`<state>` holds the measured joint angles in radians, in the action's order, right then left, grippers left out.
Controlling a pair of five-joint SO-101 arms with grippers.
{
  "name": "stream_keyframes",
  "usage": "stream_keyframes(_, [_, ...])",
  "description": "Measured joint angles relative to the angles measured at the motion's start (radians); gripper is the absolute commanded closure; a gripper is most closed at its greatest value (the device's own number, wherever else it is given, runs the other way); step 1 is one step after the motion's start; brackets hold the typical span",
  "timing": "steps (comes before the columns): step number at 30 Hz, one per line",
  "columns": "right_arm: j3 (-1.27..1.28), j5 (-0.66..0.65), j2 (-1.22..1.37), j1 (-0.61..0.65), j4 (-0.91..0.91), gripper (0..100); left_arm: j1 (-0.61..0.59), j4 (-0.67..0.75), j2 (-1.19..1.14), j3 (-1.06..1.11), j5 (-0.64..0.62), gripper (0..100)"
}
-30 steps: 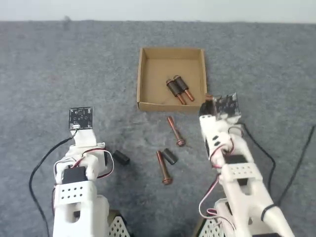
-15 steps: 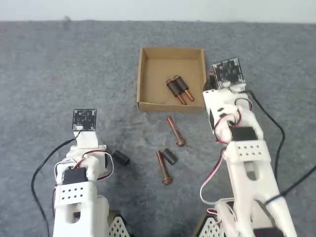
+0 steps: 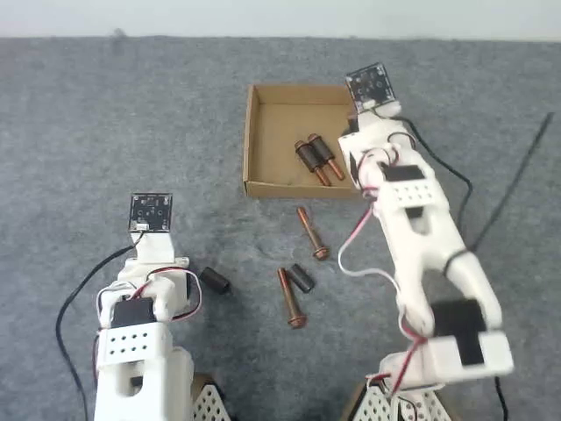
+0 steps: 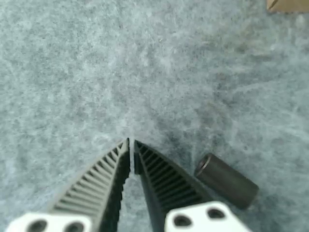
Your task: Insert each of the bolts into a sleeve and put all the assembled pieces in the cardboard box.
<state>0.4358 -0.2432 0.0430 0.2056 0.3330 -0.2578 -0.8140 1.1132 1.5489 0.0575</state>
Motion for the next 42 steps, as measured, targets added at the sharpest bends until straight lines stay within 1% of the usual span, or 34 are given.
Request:
stream_keyframes(8, [-0.192,0.0,0.239,0.012,0.008,98.9,0.0,0.0,0.0,0.0,0.0,99])
stream_keyframes(18, [-0.54,0.0,0.529,0.012,0.189,98.7,0.0,0.0,0.0,0.0,0.0,99])
stream_keyframes(19, [-0.577,0.0,0.554,0.014,0.209,97.9,0.0,0.0,0.0,0.0,0.0,99])
stream_keyframes(23, [-0.707,0.0,0.628,0.014,0.301,89.0,0.0,0.0,0.0,0.0,0.0,99])
stream_keyframes(28, [-0.798,0.002,0.66,0.015,0.39,88.4,0.0,0.0,0.0,0.0,0.0,99])
stream_keyframes(30, [-0.815,0.002,0.66,0.014,0.397,91.4,0.0,0.0,0.0,0.0,0.0,99])
stream_keyframes(33, [-0.819,0.0,0.66,0.014,0.411,99.1,0.0,0.0,0.0,0.0,0.035,99])
stream_keyframes(36, [-0.819,0.0,0.646,0.005,0.457,98.2,0.0,0.015,0.0,0.0,0.043,99])
stream_keyframes(42, [-0.819,0.02,0.534,-0.02,0.674,99.1,0.0,0.018,0.0,0.0,0.046,99])
